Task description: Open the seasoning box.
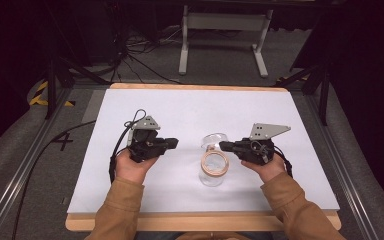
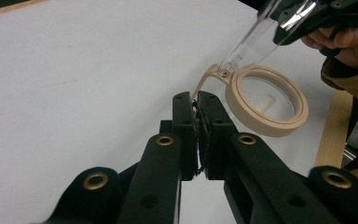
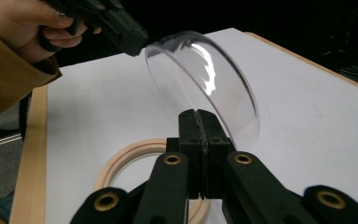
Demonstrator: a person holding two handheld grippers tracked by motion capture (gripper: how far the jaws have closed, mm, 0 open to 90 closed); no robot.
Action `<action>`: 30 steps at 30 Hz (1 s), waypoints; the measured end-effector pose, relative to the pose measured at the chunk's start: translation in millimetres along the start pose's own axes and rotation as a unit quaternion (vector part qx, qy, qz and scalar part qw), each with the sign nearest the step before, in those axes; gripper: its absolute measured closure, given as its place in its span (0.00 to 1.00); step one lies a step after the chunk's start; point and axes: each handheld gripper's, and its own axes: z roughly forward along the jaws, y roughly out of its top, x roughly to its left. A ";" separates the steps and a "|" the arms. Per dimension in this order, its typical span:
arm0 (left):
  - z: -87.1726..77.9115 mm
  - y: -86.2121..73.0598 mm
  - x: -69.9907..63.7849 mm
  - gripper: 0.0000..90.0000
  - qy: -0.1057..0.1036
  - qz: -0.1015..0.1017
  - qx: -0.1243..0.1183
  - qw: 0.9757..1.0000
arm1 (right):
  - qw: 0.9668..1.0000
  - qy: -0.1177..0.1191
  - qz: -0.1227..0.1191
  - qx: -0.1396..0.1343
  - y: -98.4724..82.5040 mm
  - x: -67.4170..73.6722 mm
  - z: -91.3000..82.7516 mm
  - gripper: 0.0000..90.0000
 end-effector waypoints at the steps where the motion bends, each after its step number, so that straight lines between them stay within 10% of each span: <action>1: 0.0 -0.4 0.6 0.96 0.000 0.001 0.002 1.000 | 1.000 -0.004 0.002 0.000 -0.8 -2.5 0.8 0.99; 18: 1.2 -1.3 1.8 0.95 0.000 -0.008 0.000 1.000 | 1.000 -0.026 0.012 -0.007 -3.1 -9.3 -3.4 0.99; 30: -7.8 5.9 -4.4 0.87 0.011 0.036 0.014 0.999 | 0.999 -0.044 -0.001 -0.015 9.4 -10.8 -34.8 0.95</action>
